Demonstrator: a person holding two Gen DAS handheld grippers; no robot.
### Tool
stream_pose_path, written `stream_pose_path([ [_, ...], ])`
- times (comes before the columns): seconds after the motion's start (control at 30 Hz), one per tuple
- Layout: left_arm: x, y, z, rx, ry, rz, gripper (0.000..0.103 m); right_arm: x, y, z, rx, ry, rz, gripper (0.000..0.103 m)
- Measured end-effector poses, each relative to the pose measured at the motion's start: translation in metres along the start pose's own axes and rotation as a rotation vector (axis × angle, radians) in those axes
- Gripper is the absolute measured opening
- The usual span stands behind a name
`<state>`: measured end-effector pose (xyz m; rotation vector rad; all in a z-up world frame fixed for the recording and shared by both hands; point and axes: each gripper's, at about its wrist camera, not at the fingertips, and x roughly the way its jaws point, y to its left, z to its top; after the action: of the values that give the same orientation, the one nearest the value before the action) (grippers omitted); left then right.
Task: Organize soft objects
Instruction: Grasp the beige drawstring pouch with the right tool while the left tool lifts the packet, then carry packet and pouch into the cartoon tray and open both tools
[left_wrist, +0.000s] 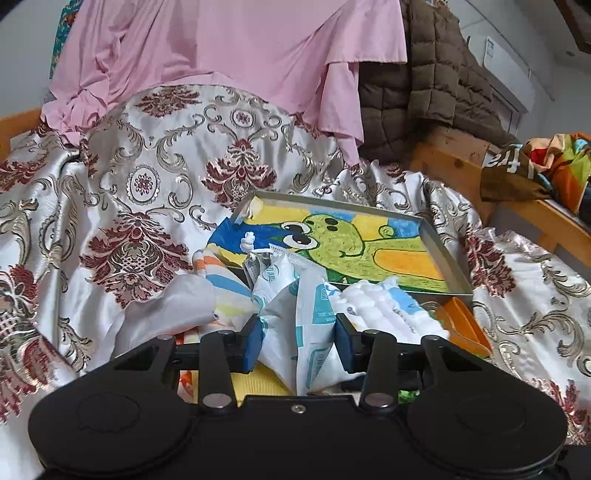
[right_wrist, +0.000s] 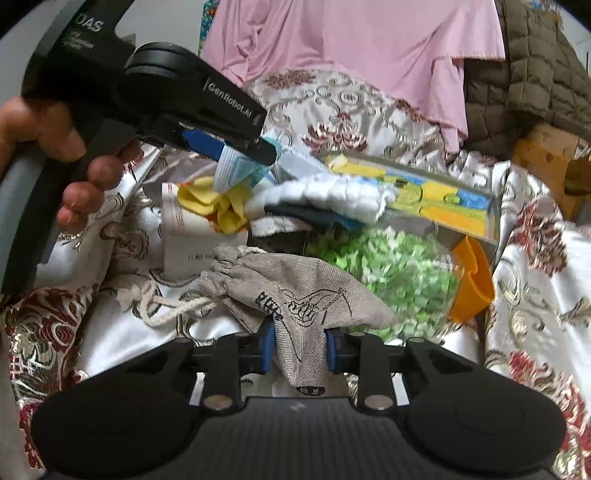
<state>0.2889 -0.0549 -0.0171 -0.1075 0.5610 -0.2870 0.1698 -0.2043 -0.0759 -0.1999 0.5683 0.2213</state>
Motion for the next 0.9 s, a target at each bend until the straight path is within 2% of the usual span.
stream_pose_path([
  [0.3, -0.041, -0.004, 0.009, -0.011, -0.081, -0.036, 0.043, -0.043, -0.02, 0.022, 0.079, -0.162, -0.053, 0.027],
  [0.47, -0.045, -0.013, 0.029, -0.011, -0.123, -0.063, 0.043, -0.048, -0.05, 0.053, 0.152, -0.267, -0.109, 0.027],
  [0.67, -0.013, -0.028, 0.056, -0.014, -0.139, -0.094, 0.044, -0.01, -0.109, 0.093, 0.273, -0.321, -0.178, 0.028],
  [0.8, 0.025, -0.037, 0.074, -0.011, -0.141, -0.121, 0.044, 0.028, -0.142, 0.107, 0.362, -0.337, -0.185, 0.028],
  [0.9, 0.057, -0.041, 0.087, -0.004, -0.133, -0.143, 0.044, 0.059, -0.166, 0.112, 0.395, -0.313, -0.177, 0.028],
])
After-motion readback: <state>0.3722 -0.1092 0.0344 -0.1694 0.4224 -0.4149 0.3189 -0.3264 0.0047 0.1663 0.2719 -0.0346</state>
